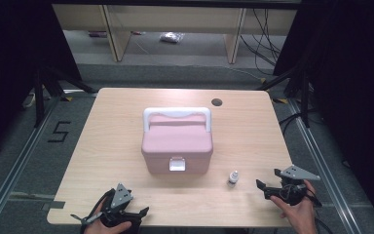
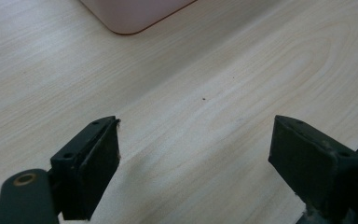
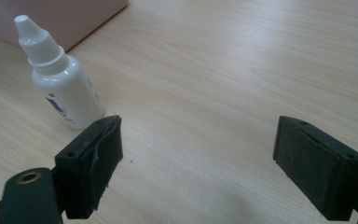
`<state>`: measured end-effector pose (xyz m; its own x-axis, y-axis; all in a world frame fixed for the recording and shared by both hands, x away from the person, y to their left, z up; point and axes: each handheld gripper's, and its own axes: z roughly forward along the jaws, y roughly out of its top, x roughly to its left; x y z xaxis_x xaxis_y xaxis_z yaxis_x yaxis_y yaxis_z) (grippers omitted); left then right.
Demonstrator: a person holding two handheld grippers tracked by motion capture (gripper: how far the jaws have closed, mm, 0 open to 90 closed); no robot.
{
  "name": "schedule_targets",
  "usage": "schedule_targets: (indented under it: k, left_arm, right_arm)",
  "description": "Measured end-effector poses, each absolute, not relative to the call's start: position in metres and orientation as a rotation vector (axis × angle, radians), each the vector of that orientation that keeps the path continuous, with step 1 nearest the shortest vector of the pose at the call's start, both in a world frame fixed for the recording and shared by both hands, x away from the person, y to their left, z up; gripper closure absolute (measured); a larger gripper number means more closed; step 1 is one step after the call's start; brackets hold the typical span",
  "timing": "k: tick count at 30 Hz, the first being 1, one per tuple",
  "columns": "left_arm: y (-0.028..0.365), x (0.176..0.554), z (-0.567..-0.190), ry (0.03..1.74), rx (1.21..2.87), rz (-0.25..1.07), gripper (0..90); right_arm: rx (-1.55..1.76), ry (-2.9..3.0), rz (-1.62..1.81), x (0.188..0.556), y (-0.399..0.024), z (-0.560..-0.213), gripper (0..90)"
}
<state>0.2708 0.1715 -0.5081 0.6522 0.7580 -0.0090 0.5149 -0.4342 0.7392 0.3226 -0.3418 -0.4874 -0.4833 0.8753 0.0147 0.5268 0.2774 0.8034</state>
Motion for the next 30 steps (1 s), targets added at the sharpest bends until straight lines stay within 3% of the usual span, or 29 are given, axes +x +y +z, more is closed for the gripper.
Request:
schedule_targets:
  k: [8, 17, 23, 26, 30]
  left_arm:
    - [0.173, 0.272, -0.507, 1.013, 2.082, 0.363, 15.4]
    - [0.184, 0.285, -0.501, 1.099, 2.062, 0.395, 15.5]
    - [0.196, 0.311, -0.486, 1.164, 2.021, 0.437, 15.5]
    - [0.203, 0.328, -0.480, 1.207, 2.011, 0.371, 15.5]
    - [0.210, 0.347, -0.473, 1.253, 1.967, 0.376, 15.3]
  right_arm:
    - [1.252, 2.141, 1.064, 0.323, -0.341, -0.488, 19.9]
    - [1.290, 2.130, 1.129, 0.330, -0.342, -0.483, 21.9]
    - [1.250, 2.171, 1.133, 0.345, -0.343, -0.480, 24.5]
    - [1.227, 2.174, 1.130, 0.353, -0.341, -0.475, 26.3]
    - [1.230, 2.175, 1.158, 0.365, -0.337, -0.468, 29.8]
